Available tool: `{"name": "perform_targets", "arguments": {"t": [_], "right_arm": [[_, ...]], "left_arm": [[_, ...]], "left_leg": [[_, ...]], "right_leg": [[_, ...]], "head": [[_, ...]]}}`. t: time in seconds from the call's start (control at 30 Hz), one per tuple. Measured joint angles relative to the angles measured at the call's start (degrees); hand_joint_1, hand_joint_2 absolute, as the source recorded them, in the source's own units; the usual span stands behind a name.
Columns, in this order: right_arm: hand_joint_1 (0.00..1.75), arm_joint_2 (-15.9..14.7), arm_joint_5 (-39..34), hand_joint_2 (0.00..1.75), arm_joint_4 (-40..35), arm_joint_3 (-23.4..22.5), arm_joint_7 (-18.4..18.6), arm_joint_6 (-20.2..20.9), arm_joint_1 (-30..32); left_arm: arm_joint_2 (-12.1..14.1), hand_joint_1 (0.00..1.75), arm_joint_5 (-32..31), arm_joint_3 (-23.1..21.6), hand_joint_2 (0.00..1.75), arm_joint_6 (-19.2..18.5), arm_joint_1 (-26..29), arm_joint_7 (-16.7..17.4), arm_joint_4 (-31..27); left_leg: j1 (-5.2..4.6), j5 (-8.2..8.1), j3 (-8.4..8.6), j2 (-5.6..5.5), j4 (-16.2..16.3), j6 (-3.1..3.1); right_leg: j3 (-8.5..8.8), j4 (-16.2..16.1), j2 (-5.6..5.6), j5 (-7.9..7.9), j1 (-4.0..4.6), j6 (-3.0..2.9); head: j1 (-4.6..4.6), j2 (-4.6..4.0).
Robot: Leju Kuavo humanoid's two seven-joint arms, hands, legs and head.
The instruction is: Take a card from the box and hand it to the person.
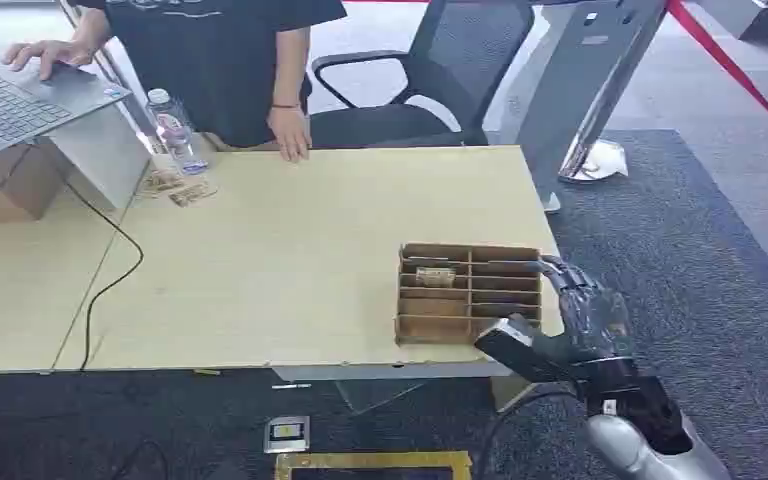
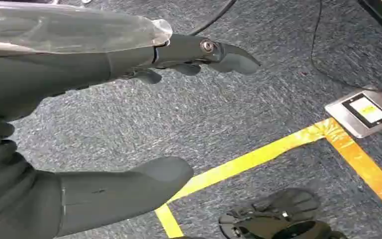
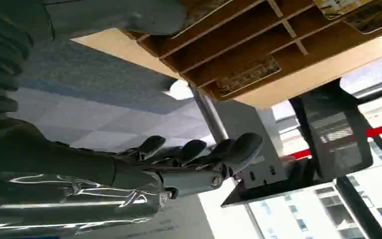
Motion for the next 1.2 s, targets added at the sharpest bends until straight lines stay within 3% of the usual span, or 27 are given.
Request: {"name": "perform_targets", "arguments": {"t": [0.1, 0.17, 0.27, 0.5, 0.63, 0.77, 0.87, 1.2], "right_arm": [[0.59, 0.0, 0.0, 1.75, 0.37, 0.63, 0.02, 0.15, -0.57], [0.51, 0.0, 0.0, 1.75, 0.61, 0.94, 0.02, 0.15, -0.9], [0.54, 0.0, -0.22, 1.75, 0.96, 1.55, -0.11, 0.5, -1.12], [0.44, 0.0, -1.07, 1.75, 2.16, 2.91, -0.7, 0.98, -2.08], [0.59, 0.0, -1.29, 1.75, 2.93, 3.5, -0.87, 1.16, -2.63], [0.56, 0.0, -1.64, 1.75, 3.71, 3.95, -1.22, 1.14, -2.79], [0.66, 0.0, -1.6, 1.75, 4.37, 4.3, -1.33, 1.14, -2.98], [0.75, 0.0, 2.05, 1.75, 6.77, 5.16, 0.02, 1.44, -4.0]], "left_arm": [[-0.04, 0.0, 0.2, 0.0, 1.75, 0.07, -0.02, 0.0, 0.0], [-0.07, 0.0, 0.22, 0.0, 1.75, 0.07, -0.03, 0.0, 0.0], [-0.09, 0.0, 0.24, 0.0, 1.75, 0.07, -0.02, 0.0, 0.0], [-0.17, 0.0, 0.26, 0.0, 1.75, 0.09, -0.03, 0.0, 0.02], [-0.2, 0.0, 0.26, 0.0, 1.75, 0.15, -0.04, 0.0, 0.0], [-0.2, 0.0, 0.26, 0.0, 1.75, 0.15, -0.04, 0.0, 0.02], [-0.22, 0.0, 0.26, 0.0, 1.75, 0.35, -0.05, 0.0, 0.0], [-0.24, 0.0, 0.26, 0.0, 1.75, 0.48, -0.07, 0.0, 0.0]], "left_leg": [[0.0, 0.0, 0.0, 0.0, 0.0, 0.0], [0.0, 0.0, 0.0, 0.0, 0.0, 0.0], [0.0, 0.0, -0.01, 0.0, 0.0, 0.0], [0.0, 0.0, -0.01, 0.0, 0.0, 0.0], [0.0, 0.0, 0.0, 0.0, 0.0, 0.0], [0.0, 0.0, -0.01, 0.0, 0.0, 0.0], [0.0, 0.0, -0.01, 0.0, 0.0, 0.0], [0.0, 0.0, 0.0, 0.0, 0.0, 0.0]], "right_leg": [[0.0, 0.0, 0.0, 0.0, 0.0, 0.0], [0.0, 0.0, 0.0, 0.0, 0.0, 0.0], [0.0, 0.0, 0.0, 0.0, 0.0, 0.0], [0.0, 0.0, 0.0, 0.0, 0.0, 0.0], [0.0, 0.0, 0.0, 0.0, 0.0, 0.0], [0.0, 0.0, 0.0, 0.0, 0.0, 0.0], [0.0, 0.0, 0.0, 0.0, 0.0, 0.0], [0.0, 0.01, 0.0, 0.0, 0.0, 0.0]], "head": [[0.02, 0.0], [0.02, 0.0], [0.0, 0.0], [0.0, 0.0], [0.0, 0.0], [0.0, 0.0], [0.0, 0.0], [0.0, 0.0]]}}
